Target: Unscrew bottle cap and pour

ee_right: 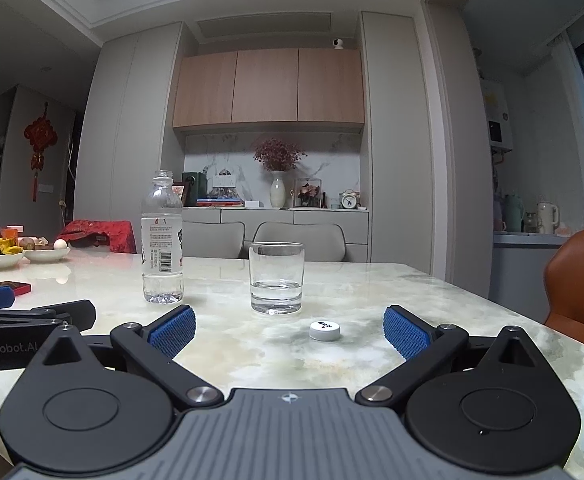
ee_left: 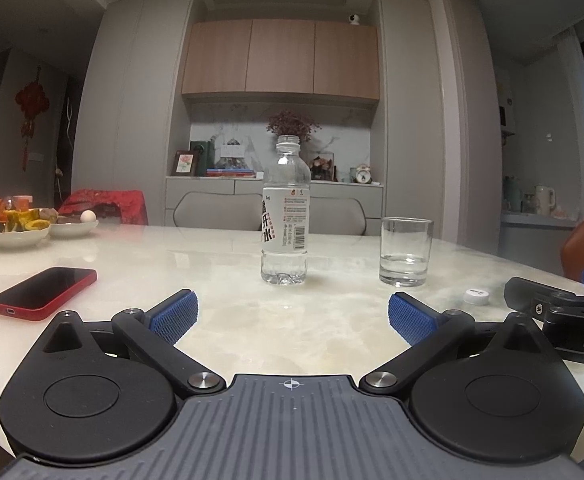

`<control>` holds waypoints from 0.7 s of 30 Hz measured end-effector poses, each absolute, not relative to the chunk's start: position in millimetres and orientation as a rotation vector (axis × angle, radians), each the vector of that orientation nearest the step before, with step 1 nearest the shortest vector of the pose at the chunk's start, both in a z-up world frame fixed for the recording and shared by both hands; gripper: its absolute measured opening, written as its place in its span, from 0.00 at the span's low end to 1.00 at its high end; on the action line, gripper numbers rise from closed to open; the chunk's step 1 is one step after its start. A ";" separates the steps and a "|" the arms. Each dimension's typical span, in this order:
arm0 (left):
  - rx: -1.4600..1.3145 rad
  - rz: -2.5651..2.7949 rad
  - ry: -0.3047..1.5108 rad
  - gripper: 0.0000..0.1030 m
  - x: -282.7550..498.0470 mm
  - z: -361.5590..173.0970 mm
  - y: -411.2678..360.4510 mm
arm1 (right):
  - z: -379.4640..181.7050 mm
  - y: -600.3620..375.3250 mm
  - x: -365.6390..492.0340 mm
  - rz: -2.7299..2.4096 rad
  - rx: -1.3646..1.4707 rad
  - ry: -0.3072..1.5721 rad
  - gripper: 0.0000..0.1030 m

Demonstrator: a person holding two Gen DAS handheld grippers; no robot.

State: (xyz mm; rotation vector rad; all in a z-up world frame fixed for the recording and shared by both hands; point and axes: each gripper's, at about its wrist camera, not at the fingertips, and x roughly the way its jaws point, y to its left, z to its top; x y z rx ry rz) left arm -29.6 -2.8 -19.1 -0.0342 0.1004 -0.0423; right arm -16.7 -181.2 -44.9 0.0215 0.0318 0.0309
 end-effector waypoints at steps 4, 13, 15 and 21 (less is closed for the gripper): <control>-0.024 -0.039 0.103 1.00 -29.0 -18.7 -3.3 | -47.4 -180.2 -17.8 0.032 0.022 0.027 1.00; -0.012 -0.030 0.106 1.00 -29.1 -16.8 -4.4 | -52.8 -177.7 -20.8 0.033 0.022 0.017 1.00; -0.004 -0.026 0.102 1.00 -29.5 -16.9 -5.5 | -38.0 -181.6 -16.7 0.034 0.016 0.015 1.00; 0.042 -0.011 0.093 1.00 -30.2 -17.7 -10.7 | -38.9 -181.1 -17.6 0.033 0.016 0.009 1.00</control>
